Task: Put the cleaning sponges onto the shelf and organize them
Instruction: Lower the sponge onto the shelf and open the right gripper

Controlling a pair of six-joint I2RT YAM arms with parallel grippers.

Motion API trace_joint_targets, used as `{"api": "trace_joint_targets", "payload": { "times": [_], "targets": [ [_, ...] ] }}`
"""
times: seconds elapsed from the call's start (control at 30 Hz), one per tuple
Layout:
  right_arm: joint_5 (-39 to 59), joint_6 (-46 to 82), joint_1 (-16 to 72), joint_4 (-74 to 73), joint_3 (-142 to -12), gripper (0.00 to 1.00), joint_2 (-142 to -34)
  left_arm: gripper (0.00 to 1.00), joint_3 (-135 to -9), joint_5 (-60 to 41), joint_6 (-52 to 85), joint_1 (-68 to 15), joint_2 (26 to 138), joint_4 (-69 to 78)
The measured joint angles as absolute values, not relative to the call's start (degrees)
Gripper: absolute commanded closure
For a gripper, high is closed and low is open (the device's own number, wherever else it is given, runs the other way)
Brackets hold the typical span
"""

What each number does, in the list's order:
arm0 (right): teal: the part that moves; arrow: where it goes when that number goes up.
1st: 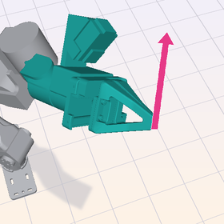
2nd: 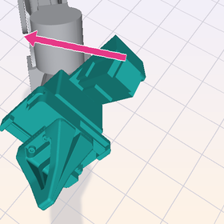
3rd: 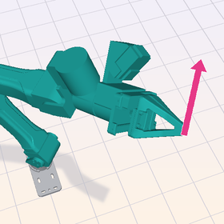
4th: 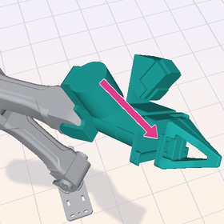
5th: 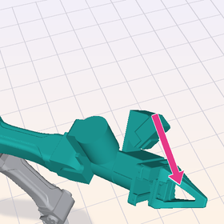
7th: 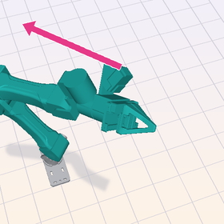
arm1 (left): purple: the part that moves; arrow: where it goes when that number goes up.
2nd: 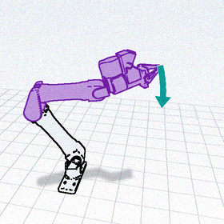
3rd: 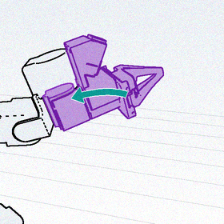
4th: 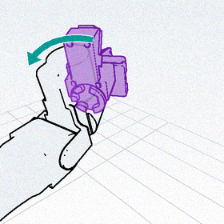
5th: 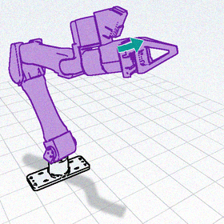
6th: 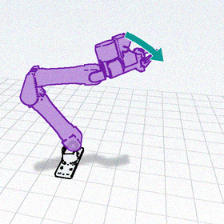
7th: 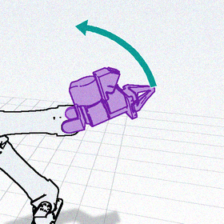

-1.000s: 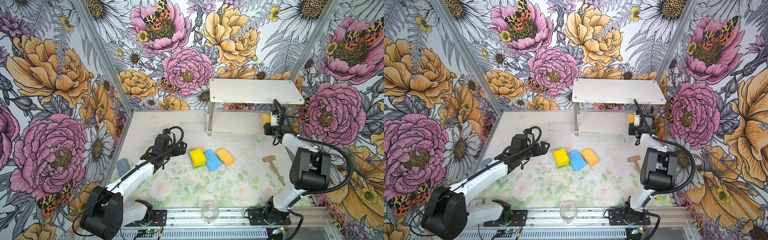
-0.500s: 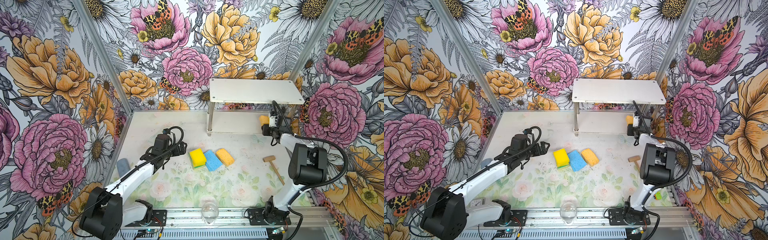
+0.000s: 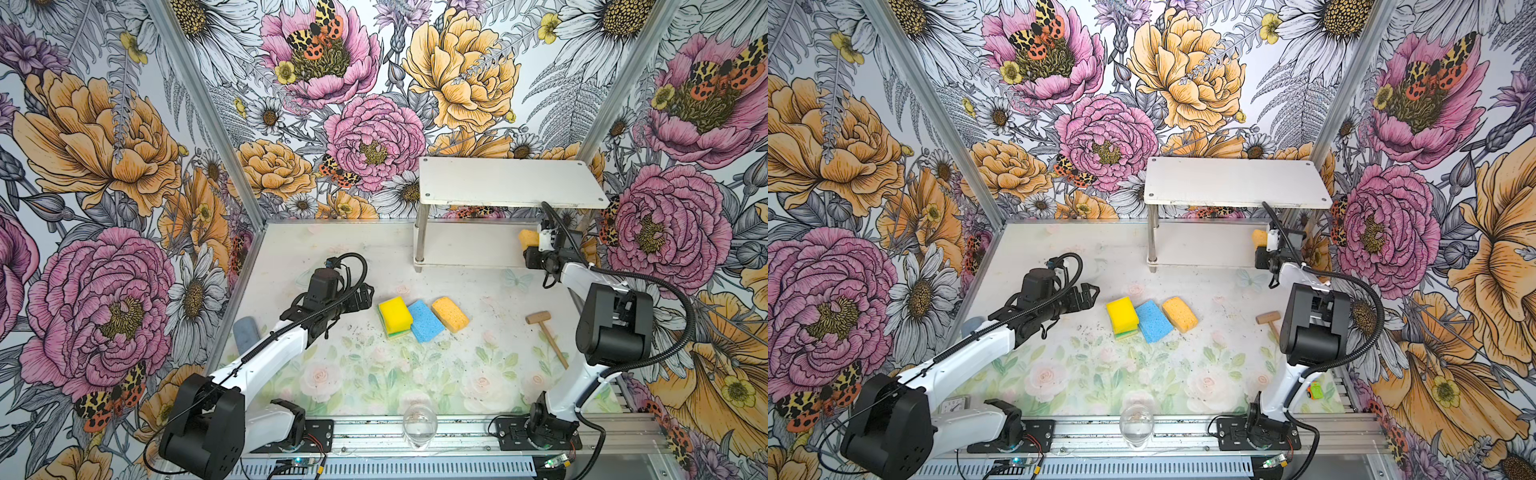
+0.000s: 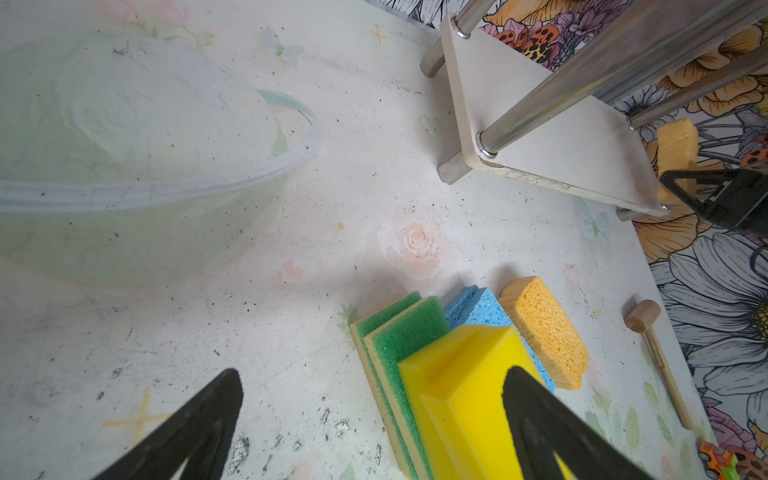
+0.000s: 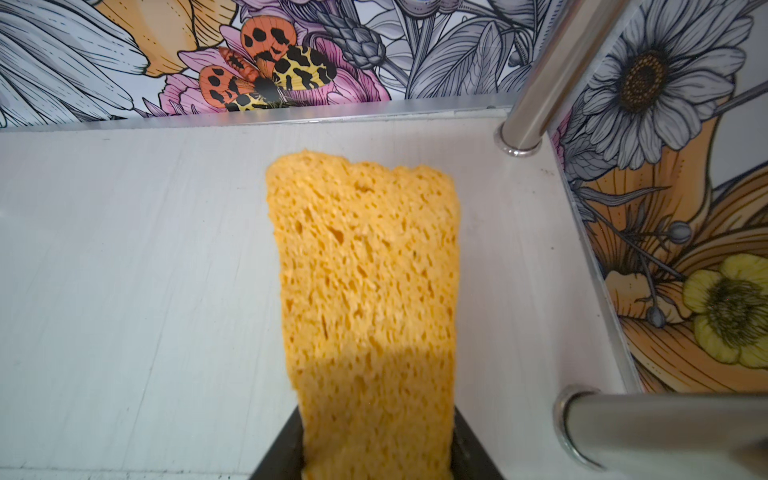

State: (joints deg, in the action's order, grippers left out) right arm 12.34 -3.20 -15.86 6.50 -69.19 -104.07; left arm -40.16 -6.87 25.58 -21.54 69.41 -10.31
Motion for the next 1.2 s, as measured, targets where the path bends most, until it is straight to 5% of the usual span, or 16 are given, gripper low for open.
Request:
{"api": "trace_joint_targets", "payload": {
  "times": [1.2],
  "targets": [
    [9.67,-7.18,-15.86,8.99,-73.34,0.82,-108.75,0.01,-40.16,-6.87,25.58,-21.54,69.6,-10.26]
  ]
}}
